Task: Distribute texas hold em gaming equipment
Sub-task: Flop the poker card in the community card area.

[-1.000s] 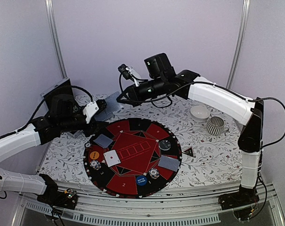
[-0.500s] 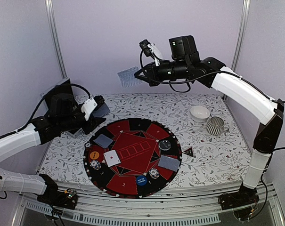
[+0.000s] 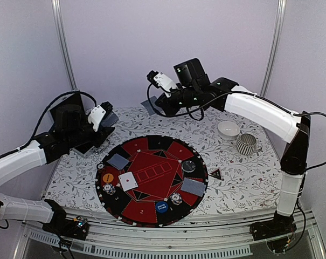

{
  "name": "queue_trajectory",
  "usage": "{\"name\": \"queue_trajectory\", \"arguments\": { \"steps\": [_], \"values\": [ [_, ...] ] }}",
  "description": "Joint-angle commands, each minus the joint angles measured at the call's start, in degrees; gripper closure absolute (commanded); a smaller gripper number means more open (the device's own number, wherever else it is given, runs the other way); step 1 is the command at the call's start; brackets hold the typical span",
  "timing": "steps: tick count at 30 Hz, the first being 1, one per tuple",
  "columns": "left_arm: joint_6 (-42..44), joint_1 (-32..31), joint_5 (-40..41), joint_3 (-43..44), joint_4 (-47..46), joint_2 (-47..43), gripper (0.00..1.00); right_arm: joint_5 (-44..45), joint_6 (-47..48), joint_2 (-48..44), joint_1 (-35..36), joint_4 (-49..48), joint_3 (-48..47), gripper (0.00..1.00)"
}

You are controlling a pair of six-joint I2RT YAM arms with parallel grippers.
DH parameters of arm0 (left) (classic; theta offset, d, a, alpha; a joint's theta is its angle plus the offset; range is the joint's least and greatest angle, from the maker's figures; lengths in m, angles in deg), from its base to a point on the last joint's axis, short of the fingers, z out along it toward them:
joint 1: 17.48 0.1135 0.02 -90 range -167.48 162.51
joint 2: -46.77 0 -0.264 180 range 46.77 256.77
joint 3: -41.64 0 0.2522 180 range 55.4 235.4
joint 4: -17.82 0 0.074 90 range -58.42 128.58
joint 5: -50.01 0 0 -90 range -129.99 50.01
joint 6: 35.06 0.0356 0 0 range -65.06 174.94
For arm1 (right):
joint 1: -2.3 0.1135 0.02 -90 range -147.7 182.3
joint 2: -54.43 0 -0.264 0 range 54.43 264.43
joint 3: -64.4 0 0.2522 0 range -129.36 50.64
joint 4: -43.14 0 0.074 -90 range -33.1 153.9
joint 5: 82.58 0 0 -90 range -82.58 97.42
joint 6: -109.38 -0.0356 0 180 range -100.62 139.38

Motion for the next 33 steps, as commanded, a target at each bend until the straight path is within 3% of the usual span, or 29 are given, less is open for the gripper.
{"name": "queue_trajectory", "arguments": {
  "steps": [1,17,23,33],
  "values": [
    [-2.1,1.4,2.3,2.3,-2.4,0.1,0.58,4.7,7.8,0.8,3.4,-2.7,3.8,0.99],
    [-2.1,3.6,-1.0,1.1,-4.3,-1.8,0.58,21.3,34.1,11.7,15.4,-22.1,14.2,0.99],
    [-2.0,3.6,-1.2,1.0,-4.3,-1.9,0.58,24.9,37.0,17.9,16.7,-23.4,15.1,0.99],
    [-1.8,3.7,-1.6,1.0,-4.2,-2.3,0.58,22.9,39.3,20.7,18.0,-22.1,21.4,0.99]
  ]
}}
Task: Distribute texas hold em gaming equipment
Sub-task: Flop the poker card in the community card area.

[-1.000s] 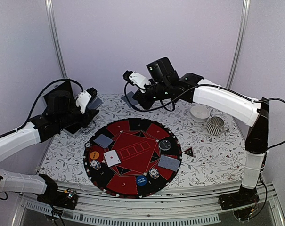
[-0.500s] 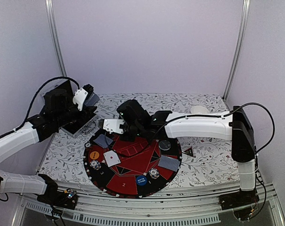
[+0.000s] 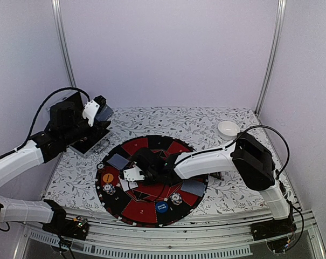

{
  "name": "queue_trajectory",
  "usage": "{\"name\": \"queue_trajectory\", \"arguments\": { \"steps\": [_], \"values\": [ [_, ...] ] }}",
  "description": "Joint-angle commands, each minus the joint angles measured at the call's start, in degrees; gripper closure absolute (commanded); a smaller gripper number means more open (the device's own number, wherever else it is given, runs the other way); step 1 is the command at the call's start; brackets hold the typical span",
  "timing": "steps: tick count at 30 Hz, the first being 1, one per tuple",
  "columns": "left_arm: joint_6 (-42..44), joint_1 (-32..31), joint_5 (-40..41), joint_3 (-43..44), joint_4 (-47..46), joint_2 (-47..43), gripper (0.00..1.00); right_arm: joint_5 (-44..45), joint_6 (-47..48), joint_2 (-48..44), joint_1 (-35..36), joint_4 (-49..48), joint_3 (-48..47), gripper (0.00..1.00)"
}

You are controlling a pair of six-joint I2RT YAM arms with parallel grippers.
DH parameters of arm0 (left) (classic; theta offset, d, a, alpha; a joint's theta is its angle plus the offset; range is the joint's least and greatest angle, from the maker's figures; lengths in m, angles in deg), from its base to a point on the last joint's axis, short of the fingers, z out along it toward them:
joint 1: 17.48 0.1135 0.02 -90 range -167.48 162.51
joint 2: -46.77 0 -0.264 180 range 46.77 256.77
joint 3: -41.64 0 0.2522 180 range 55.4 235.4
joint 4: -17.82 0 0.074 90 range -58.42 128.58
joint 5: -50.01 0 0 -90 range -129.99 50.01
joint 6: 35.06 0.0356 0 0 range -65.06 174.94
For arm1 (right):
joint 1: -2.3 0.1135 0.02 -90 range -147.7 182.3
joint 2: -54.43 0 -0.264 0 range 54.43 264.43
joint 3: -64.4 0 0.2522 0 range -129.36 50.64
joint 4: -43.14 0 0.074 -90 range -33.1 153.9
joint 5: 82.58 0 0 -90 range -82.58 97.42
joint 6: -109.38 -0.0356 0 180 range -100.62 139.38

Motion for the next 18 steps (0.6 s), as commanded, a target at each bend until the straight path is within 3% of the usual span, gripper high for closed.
{"name": "queue_trajectory", "arguments": {
  "steps": [1,18],
  "values": [
    [0.0,0.6,-0.8,0.5,-2.1,-0.7,0.58,-2.0,0.8,0.6,1.0,1.6,2.4,0.99],
    [0.4,0.6,-0.2,0.3,-2.0,-0.6,0.58,-6.5,2.2,2.0,1.8,6.9,0.9,0.99]
  ]
}}
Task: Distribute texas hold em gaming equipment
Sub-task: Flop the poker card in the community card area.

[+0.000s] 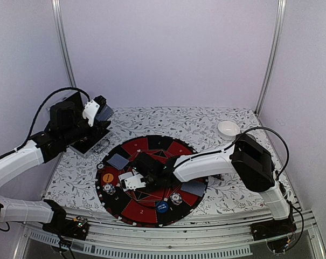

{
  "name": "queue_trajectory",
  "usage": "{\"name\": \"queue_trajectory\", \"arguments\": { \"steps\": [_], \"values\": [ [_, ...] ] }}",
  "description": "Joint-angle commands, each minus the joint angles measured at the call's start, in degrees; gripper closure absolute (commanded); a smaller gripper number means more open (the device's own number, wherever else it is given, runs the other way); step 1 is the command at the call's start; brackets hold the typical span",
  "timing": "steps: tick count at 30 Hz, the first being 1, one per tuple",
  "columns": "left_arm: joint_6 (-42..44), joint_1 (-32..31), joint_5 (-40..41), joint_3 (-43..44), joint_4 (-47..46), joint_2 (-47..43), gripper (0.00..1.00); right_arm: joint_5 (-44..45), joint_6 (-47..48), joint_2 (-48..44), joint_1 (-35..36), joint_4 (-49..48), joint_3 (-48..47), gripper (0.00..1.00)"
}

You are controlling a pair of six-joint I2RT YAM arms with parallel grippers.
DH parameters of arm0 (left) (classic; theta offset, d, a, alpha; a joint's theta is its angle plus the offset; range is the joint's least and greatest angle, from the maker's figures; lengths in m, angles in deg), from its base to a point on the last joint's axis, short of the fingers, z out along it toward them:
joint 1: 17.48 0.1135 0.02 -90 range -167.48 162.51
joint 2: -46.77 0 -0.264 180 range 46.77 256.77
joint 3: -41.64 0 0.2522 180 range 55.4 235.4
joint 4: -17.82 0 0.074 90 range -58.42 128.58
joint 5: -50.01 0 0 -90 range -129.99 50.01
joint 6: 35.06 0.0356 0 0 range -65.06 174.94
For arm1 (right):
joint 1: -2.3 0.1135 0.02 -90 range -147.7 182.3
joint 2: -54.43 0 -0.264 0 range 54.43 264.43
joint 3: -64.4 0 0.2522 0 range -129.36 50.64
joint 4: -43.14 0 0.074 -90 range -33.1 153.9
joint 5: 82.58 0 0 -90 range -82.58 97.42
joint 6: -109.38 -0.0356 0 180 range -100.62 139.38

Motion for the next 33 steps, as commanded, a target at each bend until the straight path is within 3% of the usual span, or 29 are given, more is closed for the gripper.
{"name": "queue_trajectory", "arguments": {
  "steps": [1,33],
  "values": [
    [0.4,0.6,0.1,0.3,-2.0,-0.6,0.58,-2.0,1.2,1.7,0.5,2.3,-1.1,0.98],
    [0.8,0.6,0.2,-0.1,-2.1,-0.8,0.58,-4.8,2.0,-0.4,1.4,4.3,2.3,0.98]
  ]
}}
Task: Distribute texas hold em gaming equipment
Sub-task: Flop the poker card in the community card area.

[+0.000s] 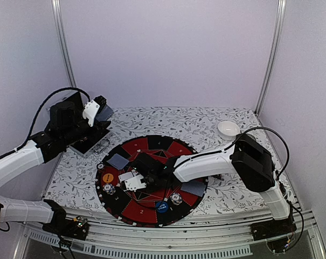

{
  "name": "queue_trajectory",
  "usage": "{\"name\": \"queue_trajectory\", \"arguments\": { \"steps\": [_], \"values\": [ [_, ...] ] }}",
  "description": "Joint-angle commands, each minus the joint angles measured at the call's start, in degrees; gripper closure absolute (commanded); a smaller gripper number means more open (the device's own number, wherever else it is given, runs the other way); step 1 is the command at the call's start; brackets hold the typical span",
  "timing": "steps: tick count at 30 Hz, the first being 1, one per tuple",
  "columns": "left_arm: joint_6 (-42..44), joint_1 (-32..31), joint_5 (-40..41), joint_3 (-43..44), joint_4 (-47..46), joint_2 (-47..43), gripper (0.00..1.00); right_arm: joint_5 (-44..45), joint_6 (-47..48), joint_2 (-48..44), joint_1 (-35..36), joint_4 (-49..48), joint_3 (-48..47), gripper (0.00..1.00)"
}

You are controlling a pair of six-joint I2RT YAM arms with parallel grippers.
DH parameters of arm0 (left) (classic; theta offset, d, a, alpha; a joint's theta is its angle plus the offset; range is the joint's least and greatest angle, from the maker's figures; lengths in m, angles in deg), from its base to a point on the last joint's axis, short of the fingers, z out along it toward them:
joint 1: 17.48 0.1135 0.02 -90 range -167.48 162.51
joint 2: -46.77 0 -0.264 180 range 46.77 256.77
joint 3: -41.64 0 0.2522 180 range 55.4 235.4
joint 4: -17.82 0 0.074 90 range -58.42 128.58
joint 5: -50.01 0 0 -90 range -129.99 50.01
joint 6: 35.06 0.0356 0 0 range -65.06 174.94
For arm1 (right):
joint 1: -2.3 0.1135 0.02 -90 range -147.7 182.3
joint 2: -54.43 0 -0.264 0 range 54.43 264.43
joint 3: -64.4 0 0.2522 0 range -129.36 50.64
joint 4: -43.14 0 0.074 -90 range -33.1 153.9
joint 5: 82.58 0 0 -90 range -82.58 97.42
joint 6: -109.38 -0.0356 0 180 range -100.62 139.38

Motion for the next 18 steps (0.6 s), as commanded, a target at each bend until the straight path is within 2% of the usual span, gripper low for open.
{"name": "queue_trajectory", "arguments": {
  "steps": [1,12,18],
  "values": [
    [0.3,0.6,0.2,-0.1,-2.1,-0.8,0.58,-2.4,0.3,-0.4,1.3,3.8,2.2,0.98],
    [0.6,0.6,0.6,-0.4,-2.4,-1.0,0.57,-2.8,0.8,-0.5,1.4,4.1,2.1,0.97],
    [0.8,0.6,0.6,-0.5,-2.6,-1.1,0.57,-3.2,0.8,-1.1,1.5,4.1,2.8,0.86]
  ]
}}
